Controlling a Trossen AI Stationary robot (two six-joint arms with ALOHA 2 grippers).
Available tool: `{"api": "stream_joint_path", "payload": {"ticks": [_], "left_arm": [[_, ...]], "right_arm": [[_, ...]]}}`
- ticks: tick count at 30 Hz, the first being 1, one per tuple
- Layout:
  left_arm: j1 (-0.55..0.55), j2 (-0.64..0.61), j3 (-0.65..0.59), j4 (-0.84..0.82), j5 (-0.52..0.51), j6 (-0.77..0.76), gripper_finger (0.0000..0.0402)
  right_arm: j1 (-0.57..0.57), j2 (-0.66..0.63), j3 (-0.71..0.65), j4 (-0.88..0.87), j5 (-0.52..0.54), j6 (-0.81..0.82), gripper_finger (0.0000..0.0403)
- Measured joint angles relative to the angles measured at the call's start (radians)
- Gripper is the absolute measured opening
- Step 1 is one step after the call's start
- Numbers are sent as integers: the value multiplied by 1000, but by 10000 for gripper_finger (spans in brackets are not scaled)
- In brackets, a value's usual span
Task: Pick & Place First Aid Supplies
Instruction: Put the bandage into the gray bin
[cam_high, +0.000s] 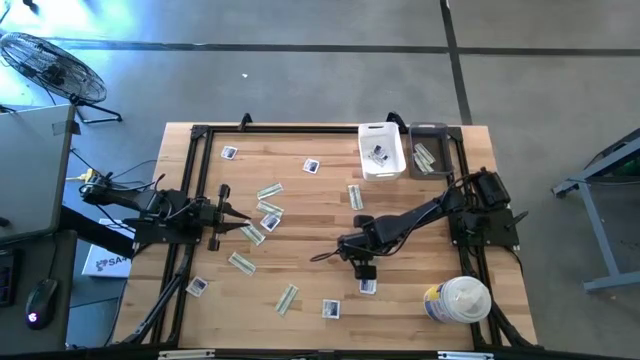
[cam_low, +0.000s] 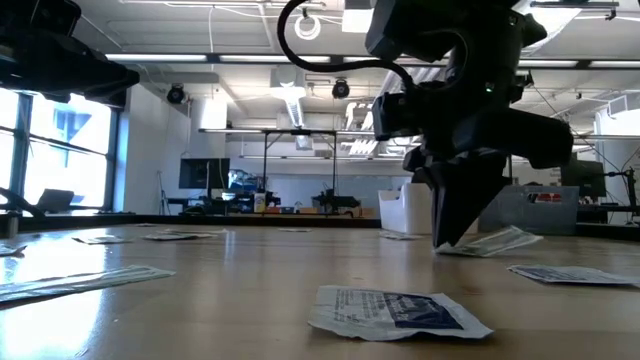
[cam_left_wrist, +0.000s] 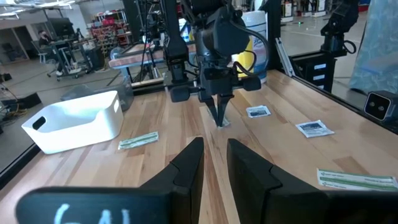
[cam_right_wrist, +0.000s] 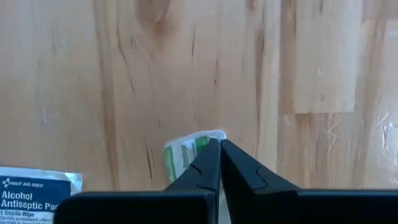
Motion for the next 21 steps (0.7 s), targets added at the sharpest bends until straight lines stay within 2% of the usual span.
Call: {"api": "stream_joint_path", "payload": {"ticks": [6,10,13,17,21], "left_arm": [[0,0,0,0,0,0,69],[0,0,0,0,0,0,69],[0,0,0,0,0,0,69],[0,0,0,0,0,0,69],[0,0,0,0,0,0,69]], "right_arm": [[-61,-132,40,-32,37,19,2],[-152,-248,65,-79,193,39,4],[-266,-356,76,-73,307,45,4],[-460,-442,75,-74,380,110,1],[-639,-458,74,-70,378,117,1]]}}
